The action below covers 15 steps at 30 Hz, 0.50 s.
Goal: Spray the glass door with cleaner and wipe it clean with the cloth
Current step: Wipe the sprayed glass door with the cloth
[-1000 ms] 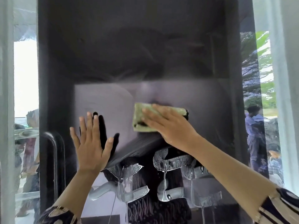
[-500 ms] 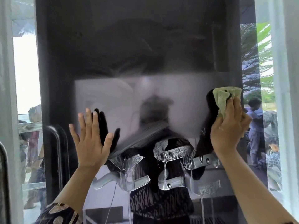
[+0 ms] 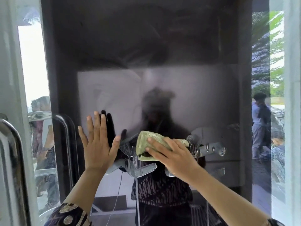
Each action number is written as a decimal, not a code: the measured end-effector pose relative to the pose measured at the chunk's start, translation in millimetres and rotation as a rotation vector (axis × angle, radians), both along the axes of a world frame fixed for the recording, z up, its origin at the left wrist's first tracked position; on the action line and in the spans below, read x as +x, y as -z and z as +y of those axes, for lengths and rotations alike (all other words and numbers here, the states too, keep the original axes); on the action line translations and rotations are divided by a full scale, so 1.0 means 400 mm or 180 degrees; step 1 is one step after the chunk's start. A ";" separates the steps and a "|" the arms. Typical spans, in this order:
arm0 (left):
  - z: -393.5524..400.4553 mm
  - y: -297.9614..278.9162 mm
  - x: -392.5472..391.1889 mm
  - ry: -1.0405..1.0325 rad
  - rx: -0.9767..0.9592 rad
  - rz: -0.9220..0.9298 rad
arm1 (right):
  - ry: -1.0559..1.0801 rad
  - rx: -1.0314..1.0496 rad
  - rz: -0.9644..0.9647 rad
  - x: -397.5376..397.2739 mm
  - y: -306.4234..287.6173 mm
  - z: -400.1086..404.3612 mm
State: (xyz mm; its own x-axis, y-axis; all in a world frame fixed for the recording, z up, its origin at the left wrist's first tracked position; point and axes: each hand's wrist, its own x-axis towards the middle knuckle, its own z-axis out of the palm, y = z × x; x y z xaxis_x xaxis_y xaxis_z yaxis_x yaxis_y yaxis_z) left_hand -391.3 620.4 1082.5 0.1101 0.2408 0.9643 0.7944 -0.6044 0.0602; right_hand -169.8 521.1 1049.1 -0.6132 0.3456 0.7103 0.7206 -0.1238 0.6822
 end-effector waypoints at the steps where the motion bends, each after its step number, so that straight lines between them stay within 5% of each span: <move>1: -0.001 0.009 -0.001 -0.0018 -0.0018 0.0033 | 0.0118 -0.0096 -0.0168 0.019 -0.002 -0.009; 6: 0.003 0.042 -0.010 -0.0002 -0.0052 0.0089 | -0.0002 0.0754 0.0184 0.088 -0.065 -0.039; 15: 0.000 0.069 0.007 0.0058 -0.0121 0.0124 | -0.0005 0.1413 0.2628 0.271 -0.071 -0.159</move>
State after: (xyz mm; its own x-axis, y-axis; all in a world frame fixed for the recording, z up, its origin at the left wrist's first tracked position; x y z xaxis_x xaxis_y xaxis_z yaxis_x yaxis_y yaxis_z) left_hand -388.5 620.5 1055.1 0.1520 0.2748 0.9494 0.7854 -0.6167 0.0528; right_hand -61.6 457.4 1077.5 0.1439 -0.0620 0.9876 0.9561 -0.2488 -0.1549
